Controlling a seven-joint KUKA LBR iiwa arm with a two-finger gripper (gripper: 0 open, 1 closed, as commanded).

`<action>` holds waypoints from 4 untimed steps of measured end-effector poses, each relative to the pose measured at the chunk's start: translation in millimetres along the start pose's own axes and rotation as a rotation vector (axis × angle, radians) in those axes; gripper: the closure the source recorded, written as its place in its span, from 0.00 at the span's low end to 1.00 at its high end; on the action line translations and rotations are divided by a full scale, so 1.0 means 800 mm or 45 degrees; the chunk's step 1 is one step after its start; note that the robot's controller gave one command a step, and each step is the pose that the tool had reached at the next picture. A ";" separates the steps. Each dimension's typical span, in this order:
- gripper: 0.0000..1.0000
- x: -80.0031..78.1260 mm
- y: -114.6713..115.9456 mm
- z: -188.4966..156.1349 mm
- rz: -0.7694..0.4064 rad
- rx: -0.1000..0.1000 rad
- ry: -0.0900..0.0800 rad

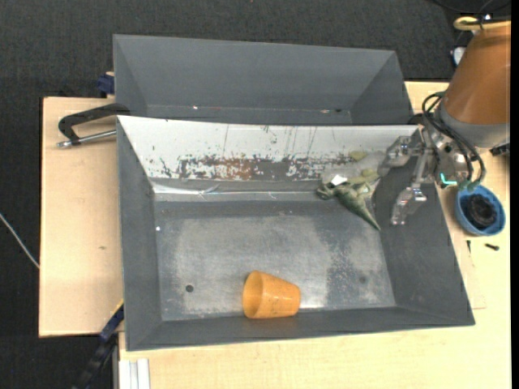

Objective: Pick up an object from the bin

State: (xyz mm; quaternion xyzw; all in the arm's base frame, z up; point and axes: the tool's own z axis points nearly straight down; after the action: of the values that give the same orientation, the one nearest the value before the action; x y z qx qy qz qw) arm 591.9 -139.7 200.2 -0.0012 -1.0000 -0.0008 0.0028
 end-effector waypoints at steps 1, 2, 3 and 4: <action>0.00 -0.009 0.018 0.112 -0.005 -0.002 0.004; 0.00 -0.016 0.012 0.119 -0.273 0.009 -0.024; 0.00 -0.015 0.025 0.123 -0.216 0.013 -0.022; 0.00 -0.015 0.017 0.128 -0.577 0.009 -0.020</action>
Offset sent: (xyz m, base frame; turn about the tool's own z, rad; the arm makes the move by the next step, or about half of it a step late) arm 0.0081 0.0128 -0.0861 -0.0038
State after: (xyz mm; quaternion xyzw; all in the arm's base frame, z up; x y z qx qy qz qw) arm 603.5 -126.2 97.4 0.2235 -0.9747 0.0023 -0.0054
